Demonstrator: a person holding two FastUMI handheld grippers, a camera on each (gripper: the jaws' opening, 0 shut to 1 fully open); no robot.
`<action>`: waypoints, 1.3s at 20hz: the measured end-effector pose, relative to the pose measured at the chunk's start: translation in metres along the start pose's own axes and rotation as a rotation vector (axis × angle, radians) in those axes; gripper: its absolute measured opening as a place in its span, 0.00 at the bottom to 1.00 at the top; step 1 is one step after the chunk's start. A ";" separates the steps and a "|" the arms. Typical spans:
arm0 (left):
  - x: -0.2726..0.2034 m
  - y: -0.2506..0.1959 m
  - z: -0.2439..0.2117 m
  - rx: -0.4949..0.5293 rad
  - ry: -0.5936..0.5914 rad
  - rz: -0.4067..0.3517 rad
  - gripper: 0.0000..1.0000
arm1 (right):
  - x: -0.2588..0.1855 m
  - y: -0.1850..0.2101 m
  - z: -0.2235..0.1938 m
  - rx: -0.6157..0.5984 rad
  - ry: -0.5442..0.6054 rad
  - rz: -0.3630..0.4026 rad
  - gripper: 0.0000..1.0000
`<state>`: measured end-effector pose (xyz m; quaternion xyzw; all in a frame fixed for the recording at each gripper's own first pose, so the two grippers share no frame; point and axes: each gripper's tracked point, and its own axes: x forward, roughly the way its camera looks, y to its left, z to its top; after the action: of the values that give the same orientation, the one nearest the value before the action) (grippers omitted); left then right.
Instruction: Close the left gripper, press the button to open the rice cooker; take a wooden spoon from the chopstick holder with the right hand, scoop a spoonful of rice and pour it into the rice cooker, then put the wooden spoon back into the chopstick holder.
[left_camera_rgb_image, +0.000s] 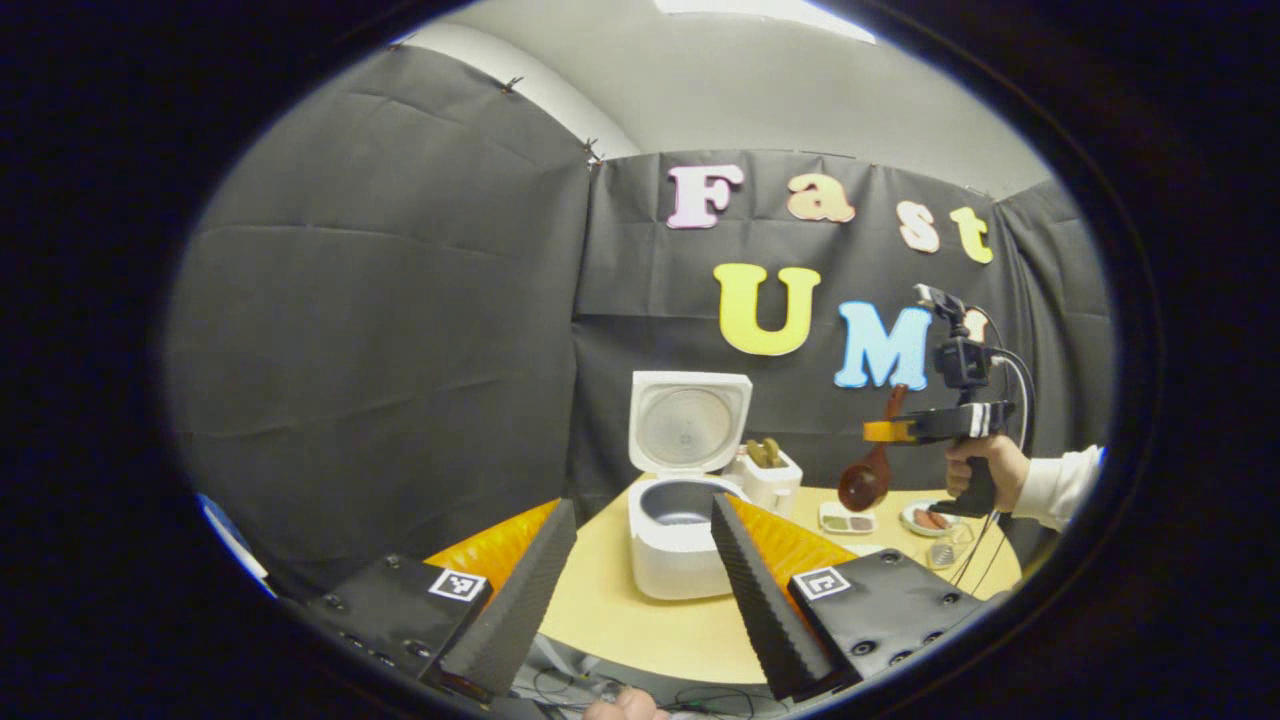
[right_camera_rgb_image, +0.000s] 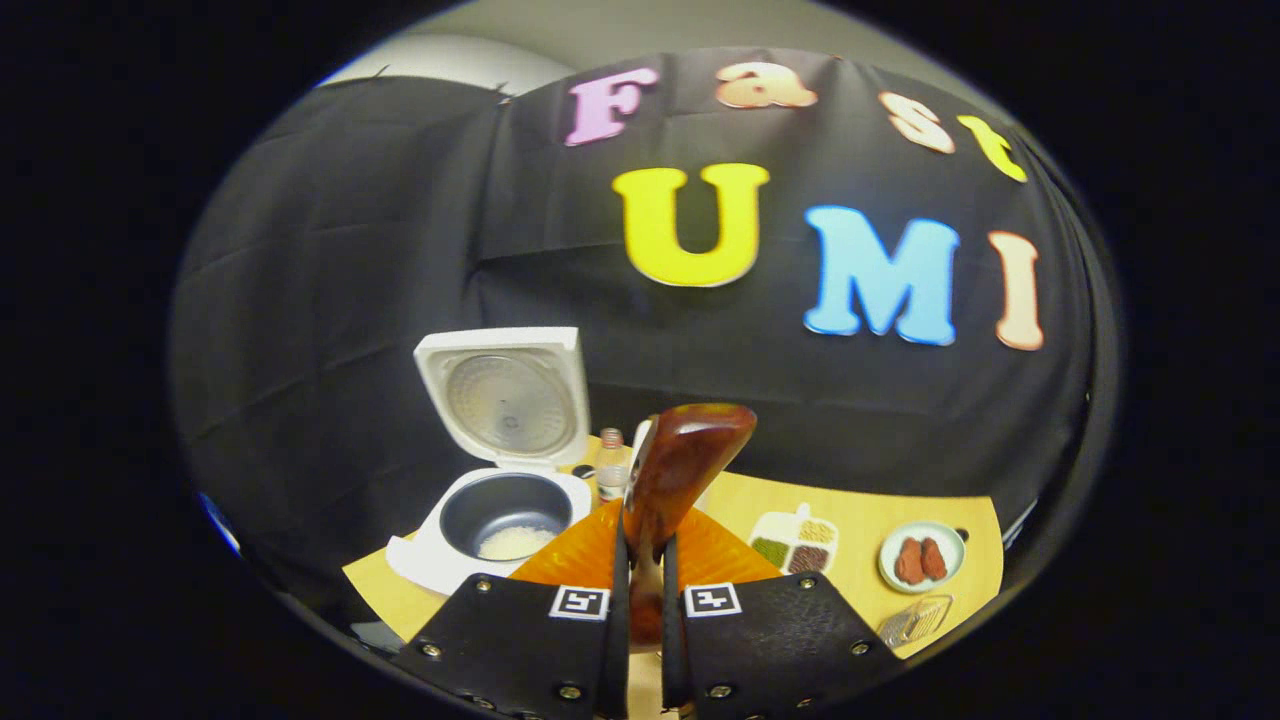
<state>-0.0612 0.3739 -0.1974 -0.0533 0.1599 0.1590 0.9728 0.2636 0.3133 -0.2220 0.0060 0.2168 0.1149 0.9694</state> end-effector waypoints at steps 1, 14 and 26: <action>0.000 -0.007 -0.001 -0.008 -0.001 -0.014 0.95 | -0.011 -0.027 -0.002 0.043 0.004 -0.037 0.13; 0.008 -0.121 -0.017 0.007 0.082 0.014 0.94 | -0.053 -0.297 -0.072 0.259 0.074 -0.277 0.13; 0.007 -0.188 -0.021 0.113 0.176 0.107 0.95 | 0.017 -0.355 -0.161 0.347 0.205 -0.246 0.13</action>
<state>0.0004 0.1951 -0.2096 -0.0037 0.2559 0.1960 0.9466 0.2890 -0.0346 -0.3964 0.1342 0.3296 -0.0430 0.9336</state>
